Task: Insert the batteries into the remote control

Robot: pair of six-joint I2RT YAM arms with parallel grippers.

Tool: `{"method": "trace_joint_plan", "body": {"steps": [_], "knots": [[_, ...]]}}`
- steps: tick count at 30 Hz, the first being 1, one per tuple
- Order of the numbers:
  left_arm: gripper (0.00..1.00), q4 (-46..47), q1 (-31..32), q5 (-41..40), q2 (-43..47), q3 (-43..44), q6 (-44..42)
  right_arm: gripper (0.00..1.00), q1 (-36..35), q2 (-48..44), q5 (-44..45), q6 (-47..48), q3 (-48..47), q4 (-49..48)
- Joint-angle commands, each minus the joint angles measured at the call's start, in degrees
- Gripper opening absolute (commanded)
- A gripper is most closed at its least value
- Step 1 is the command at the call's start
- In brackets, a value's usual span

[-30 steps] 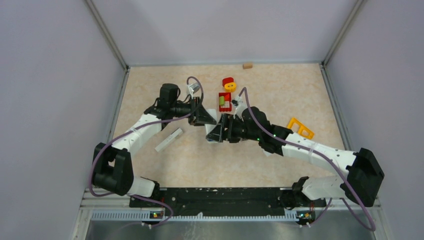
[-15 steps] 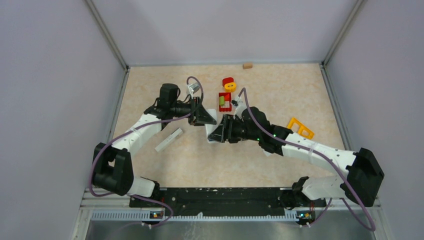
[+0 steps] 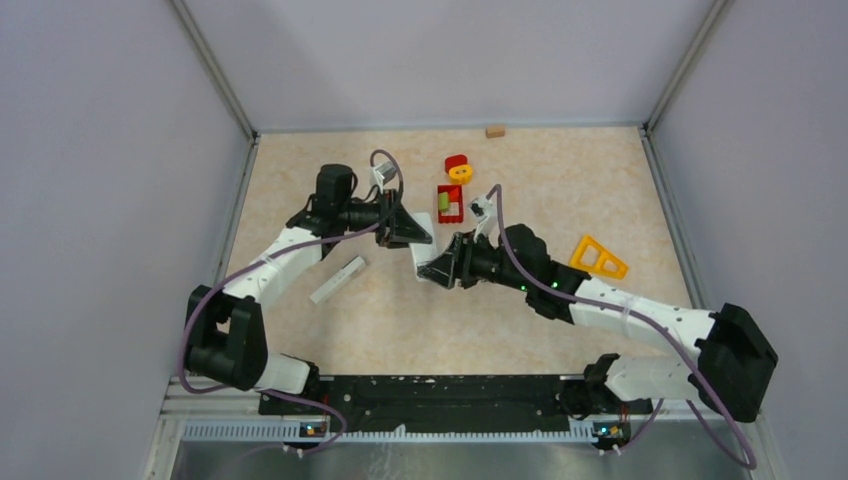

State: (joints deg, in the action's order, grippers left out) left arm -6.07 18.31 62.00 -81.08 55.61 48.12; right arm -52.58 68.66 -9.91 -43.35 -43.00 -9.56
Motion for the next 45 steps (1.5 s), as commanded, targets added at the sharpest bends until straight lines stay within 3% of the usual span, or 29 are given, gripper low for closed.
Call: {"method": "trace_joint_plan", "body": {"steps": [1, 7, 14, 16, 19, 22, 25, 34, 37, 45], "knots": [[0.00, 7.71, 0.42, 8.53, 0.27, 1.43, 10.73, 0.32, -0.24, -1.94, -2.46, 8.28, 2.15, -10.84], [0.00, 15.44, 0.42, 10.01, 0.82, -0.70, 18.74, 0.31, -0.18, -2.41, -3.84, 12.19, 2.70, -12.61], [0.00, 15.86, 0.39, 9.65, 2.23, -0.68, 19.95, 0.28, 0.27, -3.29, -3.34, 11.76, 1.47, -10.68], [0.00, 15.91, 0.42, 9.47, 2.62, -0.64, 19.51, 0.41, 1.08, -3.66, -3.65, 9.86, 1.03, -9.70], [0.00, 15.89, 0.33, 9.10, 2.77, -0.60, 18.34, 0.74, 1.80, -5.13, -3.26, 7.17, 1.27, -8.93], [0.00, 15.78, 0.26, 8.39, 2.65, -0.60, 17.45, 0.83, 2.60, -6.77, -4.63, 5.34, 1.43, -9.19], [0.00, 15.73, 0.19, 7.93, 2.38, -0.51, 16.88, 0.85, 3.34, -7.56, -6.95, 2.78, 1.39, -10.23], [0.00, 14.56, 0.07, 6.90, 2.69, -0.34, 15.10, 0.75, 4.59, -4.23, -10.30, -2.96, 0.79, -12.12], [0.00, 14.43, 0.00, 6.89, 2.72, -0.09, 14.92, 0.65, 4.56, -3.08, -10.80, -2.58, 0.54, -11.32], [0.00, 14.24, -0.02, 6.82, 2.86, 0.11, 14.58, 0.28, 4.59, -1.25, -10.55, -2.79, 0.06, -9.78]]}}
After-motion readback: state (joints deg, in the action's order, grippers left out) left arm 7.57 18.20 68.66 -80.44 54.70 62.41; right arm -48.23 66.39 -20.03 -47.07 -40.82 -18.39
